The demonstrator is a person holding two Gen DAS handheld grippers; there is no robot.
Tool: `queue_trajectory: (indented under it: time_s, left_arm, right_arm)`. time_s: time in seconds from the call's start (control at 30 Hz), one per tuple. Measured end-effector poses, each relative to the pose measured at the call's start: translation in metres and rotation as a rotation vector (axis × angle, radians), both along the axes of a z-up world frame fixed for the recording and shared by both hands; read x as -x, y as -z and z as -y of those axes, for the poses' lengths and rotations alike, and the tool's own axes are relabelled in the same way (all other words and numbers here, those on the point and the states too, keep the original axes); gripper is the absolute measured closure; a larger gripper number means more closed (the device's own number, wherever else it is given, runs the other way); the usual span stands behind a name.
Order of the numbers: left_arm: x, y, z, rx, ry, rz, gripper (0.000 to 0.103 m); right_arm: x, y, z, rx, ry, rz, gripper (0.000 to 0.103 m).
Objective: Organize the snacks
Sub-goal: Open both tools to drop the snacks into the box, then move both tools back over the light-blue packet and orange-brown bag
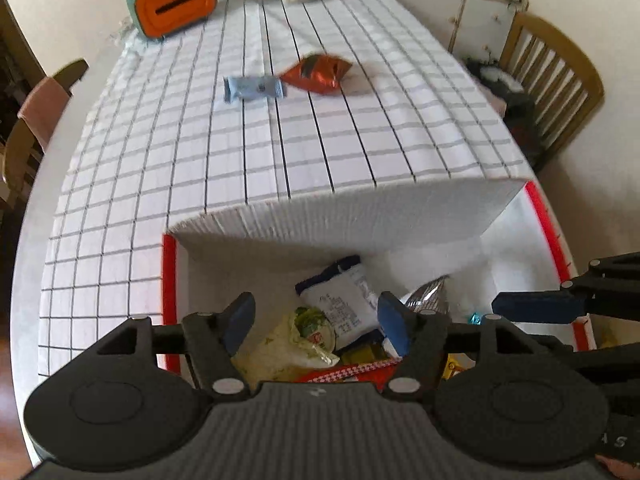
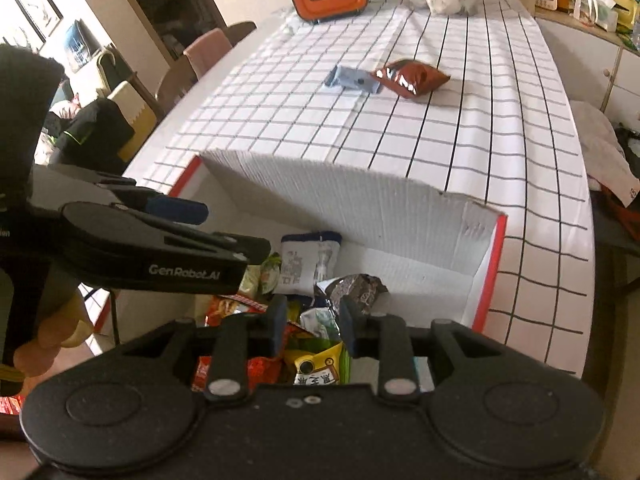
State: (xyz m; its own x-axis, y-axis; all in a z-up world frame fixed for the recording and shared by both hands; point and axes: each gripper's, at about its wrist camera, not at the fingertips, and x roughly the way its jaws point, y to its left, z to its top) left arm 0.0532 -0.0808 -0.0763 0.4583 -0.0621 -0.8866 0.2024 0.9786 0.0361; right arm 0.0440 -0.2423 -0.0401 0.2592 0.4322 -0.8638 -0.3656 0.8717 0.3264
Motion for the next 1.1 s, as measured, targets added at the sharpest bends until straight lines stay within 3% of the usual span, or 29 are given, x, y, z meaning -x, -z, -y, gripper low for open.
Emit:
queue_trajectory:
  time_s: [0.43,0.53,0.7,0.87,1.1]
  left_arm:
    - [-0.004,-0.040,-0.030,0.080,-0.038,0.085,0.026]
    - [-0.013,-0.049,-0.041,0.094,-0.030,0.107,0.025]
    - [-0.038,-0.057,-0.059,0.096,-0.005,0.137,0.024]
    - [-0.074,-0.058,-0.075,0.100,0.030,0.156,0.023]
    - [-0.130,-0.052,-0.090,0.088,0.089,0.178,0.022]
  right_arm:
    - [-0.006,-0.032,0.002,-0.013,0.001,0.062,0.066]
    - [-0.013,-0.037,-0.001,-0.005,0.003,0.072,0.059]
    - [-0.029,-0.044,-0.008,0.010,0.019,0.101,0.019]
    - [-0.059,-0.046,-0.016,0.034,0.038,0.106,0.013]
    - [-0.125,-0.040,-0.013,0.031,0.184,0.043,0.007]
